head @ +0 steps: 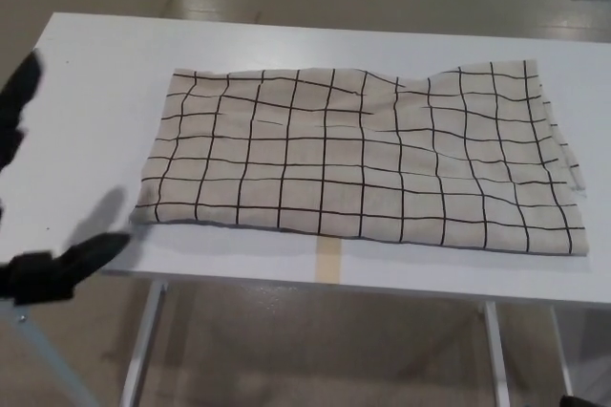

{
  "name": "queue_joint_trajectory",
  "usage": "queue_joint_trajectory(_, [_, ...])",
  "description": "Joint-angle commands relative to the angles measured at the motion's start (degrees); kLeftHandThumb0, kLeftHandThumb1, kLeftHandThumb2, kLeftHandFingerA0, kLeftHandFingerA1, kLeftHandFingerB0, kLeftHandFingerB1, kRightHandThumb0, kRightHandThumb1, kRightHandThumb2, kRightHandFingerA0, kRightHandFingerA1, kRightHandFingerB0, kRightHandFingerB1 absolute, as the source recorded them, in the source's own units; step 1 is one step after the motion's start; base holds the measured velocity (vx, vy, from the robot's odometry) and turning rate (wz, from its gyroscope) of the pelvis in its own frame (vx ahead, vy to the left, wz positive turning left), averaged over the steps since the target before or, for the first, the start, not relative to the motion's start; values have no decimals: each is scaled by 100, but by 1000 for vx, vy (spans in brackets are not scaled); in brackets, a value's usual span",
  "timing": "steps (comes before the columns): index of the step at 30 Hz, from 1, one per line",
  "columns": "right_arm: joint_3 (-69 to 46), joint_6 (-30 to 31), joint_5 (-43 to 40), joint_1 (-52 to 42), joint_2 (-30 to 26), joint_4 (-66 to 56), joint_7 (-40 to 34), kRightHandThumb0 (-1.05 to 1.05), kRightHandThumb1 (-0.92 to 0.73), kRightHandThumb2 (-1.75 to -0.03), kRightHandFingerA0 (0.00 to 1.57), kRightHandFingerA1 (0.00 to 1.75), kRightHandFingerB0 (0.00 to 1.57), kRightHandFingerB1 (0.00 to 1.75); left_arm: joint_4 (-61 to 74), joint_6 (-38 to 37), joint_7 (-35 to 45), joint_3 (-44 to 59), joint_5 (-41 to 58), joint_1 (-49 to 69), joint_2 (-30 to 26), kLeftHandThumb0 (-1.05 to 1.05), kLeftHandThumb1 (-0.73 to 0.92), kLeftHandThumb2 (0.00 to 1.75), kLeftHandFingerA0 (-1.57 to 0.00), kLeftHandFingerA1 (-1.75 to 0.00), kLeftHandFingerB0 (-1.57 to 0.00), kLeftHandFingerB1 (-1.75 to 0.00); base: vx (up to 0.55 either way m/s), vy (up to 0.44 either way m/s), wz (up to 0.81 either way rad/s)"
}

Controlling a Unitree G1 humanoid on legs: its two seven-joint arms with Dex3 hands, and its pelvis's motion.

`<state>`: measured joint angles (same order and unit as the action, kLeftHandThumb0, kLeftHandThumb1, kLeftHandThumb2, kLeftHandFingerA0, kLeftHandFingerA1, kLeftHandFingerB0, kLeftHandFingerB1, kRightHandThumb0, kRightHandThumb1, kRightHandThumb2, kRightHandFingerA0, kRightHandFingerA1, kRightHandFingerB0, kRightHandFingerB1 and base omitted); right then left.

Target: Use the left hand to fold a white towel with checkered patterns in half.

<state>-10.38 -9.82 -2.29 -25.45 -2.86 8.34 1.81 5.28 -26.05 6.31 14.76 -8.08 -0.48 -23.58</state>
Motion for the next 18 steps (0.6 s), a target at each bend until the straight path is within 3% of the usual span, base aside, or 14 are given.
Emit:
queue_joint_trajectory(1, [132,-745,343,-57,-100,253,-83,-23,-54,-92,47,70,46,65,-260,468,370,-1307,-2278,-1537,-641,-51,35,66,0,0,0,-8,0,0,0])
queue_joint_trajectory(2, [138,-737,358,-47,-102,255,-99,-22,-68,-59,47,68,49,58,-494,553,380,-1458,-2375,-1770,-637,-53,35,67,0,0,0,-9,0,0,0])
queue_joint_trajectory(12, [145,-828,309,-38,-67,280,-90,-22,-68,-59,48,68,49,58,-2151,1129,95,-2538,-3093,-2899,-706,-55,36,68,0,0,0,-10,0,0,0])
queue_joint_trajectory(13, [138,-843,299,-31,-74,301,-78,-22,-68,-59,48,68,49,58,-2242,1113,86,-2612,-3122,-2943,-739,-49,43,54,0,0,0,-8,0,0,0])
queue_joint_trajectory(14, [134,-855,289,-27,-77,314,-68,-22,-68,-59,48,68,49,58,-2301,1102,79,-2665,-3134,-2973,-766,-49,43,54,0,0,0,-8,0,0,0])
queue_joint_trajectory(15, [135,-859,310,-17,-87,333,-80,-21,-67,-59,48,68,49,58,-2454,1049,74,-2755,-3168,-3049,-806,-54,35,68,0,0,0,-11,0,0,0])
queue_joint_trajectory(17, [146,-893,377,-4,-96,376,-130,-21,-67,-59,47,68,49,58,-2825,942,9,-2953,-3233,-3240,-868,-53,35,68,0,0,0,-11,0,0,0])
queue_joint_trajectory(18, [152,-939,404,3,-101,408,-148,-21,-67,-59,47,68,48,58,-3051,947,0,-3054,-3275,-3373,-880,-48,42,53,0,0,0,-11,0,0,0])
